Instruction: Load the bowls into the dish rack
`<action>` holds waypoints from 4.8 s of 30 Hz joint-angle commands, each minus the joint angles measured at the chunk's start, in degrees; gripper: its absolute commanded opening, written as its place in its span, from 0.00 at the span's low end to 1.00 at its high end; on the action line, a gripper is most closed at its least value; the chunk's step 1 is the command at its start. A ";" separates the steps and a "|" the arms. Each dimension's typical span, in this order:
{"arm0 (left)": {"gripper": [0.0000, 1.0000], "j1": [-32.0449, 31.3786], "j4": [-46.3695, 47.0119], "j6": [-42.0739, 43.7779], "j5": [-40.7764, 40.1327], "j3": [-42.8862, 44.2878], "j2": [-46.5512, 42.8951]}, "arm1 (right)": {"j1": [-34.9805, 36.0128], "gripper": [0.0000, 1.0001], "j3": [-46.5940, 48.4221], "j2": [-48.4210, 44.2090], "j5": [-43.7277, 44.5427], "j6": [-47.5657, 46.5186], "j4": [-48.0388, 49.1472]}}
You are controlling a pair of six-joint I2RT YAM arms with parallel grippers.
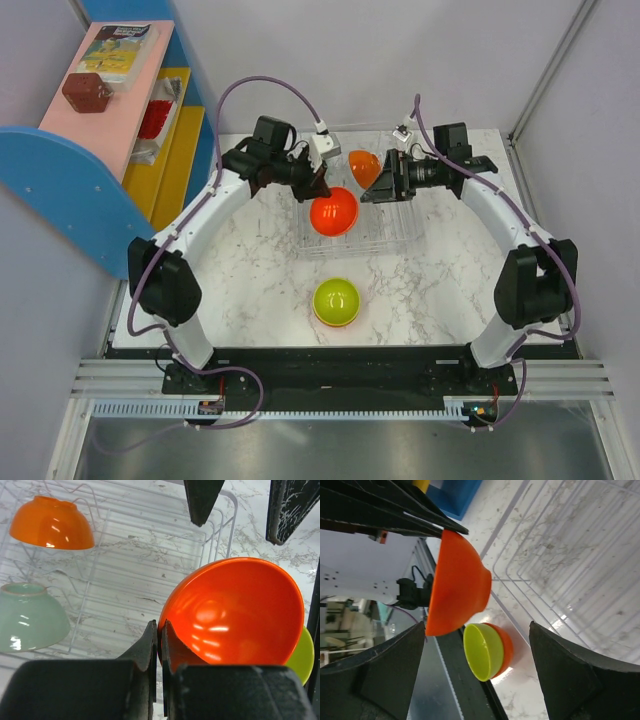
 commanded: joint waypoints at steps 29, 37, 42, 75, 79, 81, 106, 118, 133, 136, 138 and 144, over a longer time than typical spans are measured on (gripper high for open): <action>0.02 -0.28 7.17 -4.39 5.27 4.08 4.49 | 3.91 0.87 -8.13 8.23 -11.39 24.50 28.18; 0.02 -0.28 7.26 -3.77 4.48 3.63 4.14 | 3.92 0.76 -8.22 7.70 -12.35 24.50 28.35; 0.02 -0.28 7.35 -3.42 4.13 2.93 3.79 | 3.83 0.65 -8.13 7.88 -13.41 24.50 28.70; 1.00 12.81 9.64 -7.73 7.82 -15.07 -12.53 | 2.33 0.00 1.97 5.24 24.97 4.99 5.59; 1.00 12.90 8.23 -4.05 10.44 -22.63 -18.95 | 4.35 0.00 6.01 5.07 39.29 0.00 1.11; 1.00 12.82 5.87 -2.38 11.85 -25.45 -20.64 | 6.63 0.00 8.39 5.42 48.23 -1.85 -1.44; 1.00 -3.43 -1.79 6.51 6.42 -31.08 -21.18 | 20.61 0.00 17.88 21.76 95.57 -17.33 -5.22; 1.00 -6.43 4.18 3.43 1.93 -36.18 -21.09 | 20.61 0.00 19.38 26.68 97.06 -18.12 -5.05; 1.00 -10.91 10.16 -1.22 -9.32 -38.11 -19.95 | 21.23 0.69 19.20 28.88 94.08 -18.39 -5.75; 1.00 -11.70 10.69 -1.66 -11.08 -38.29 -19.42 | 21.49 0.78 19.29 28.80 92.85 -18.39 -6.28; 1.00 -12.32 11.56 -2.45 -12.92 -38.64 -19.15 | 21.67 0.82 19.20 28.45 92.32 -18.39 -6.36; 1.00 -13.55 12.97 -3.25 -16.09 -38.99 -17.57 | 21.67 0.86 19.03 27.74 91.09 -18.21 -6.54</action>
